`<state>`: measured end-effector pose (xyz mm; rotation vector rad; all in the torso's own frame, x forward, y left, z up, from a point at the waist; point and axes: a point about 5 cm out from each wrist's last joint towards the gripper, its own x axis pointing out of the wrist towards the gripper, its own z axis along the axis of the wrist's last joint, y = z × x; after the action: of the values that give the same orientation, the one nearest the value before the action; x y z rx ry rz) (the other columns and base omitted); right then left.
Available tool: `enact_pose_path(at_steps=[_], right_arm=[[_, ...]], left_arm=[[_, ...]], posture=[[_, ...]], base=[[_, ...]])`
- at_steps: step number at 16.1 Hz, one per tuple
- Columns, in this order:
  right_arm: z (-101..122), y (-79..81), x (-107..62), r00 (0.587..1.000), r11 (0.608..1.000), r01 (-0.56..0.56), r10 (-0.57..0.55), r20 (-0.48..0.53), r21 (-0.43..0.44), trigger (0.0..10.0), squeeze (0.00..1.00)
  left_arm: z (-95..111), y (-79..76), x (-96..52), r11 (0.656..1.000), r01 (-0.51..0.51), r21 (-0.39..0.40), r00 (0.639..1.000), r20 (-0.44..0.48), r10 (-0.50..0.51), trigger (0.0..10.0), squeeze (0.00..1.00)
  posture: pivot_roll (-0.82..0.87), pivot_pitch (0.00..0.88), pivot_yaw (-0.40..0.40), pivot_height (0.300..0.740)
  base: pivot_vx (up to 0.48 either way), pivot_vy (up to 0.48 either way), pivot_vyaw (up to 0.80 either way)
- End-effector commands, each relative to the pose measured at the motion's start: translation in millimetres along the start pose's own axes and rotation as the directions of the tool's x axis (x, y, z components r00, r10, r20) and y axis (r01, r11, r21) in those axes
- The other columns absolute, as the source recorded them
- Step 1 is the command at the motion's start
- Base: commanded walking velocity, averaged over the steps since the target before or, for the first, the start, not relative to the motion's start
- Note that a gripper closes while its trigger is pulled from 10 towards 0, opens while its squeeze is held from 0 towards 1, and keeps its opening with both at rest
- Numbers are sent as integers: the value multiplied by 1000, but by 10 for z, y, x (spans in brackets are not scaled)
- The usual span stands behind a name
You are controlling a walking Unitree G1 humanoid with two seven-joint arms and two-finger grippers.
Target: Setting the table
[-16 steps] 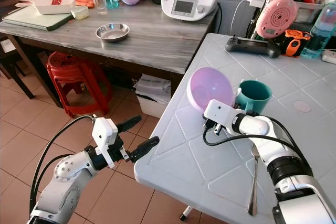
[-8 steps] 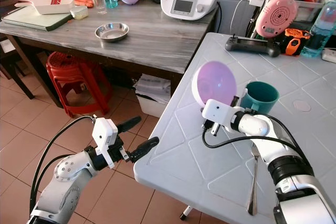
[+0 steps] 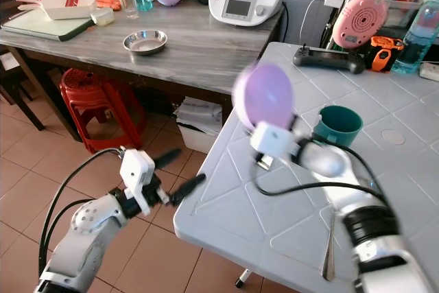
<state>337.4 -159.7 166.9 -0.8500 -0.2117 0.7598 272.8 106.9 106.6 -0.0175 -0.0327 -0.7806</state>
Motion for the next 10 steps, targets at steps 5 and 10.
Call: enact_pose_path(at_steps=[5, 10], right_arm=[[337, 36, 60, 940, 931, 324, -336, 52, 168, 10000, 0], [290, 83, -61, 859, 814, 505, -506, -77, 285, 10000, 0]], left_arm=[[118, 489, 49, 913, -407, -17, 913, 17, 407, 10000, 0], [206, 667, 131, 861, -506, -57, 860, 45, 508, 10000, 0]], posture=[[-32, 32, 39, 740], [-42, 22, 45, 740]], base=[[0, 0, 0], [0, 0, 0]])
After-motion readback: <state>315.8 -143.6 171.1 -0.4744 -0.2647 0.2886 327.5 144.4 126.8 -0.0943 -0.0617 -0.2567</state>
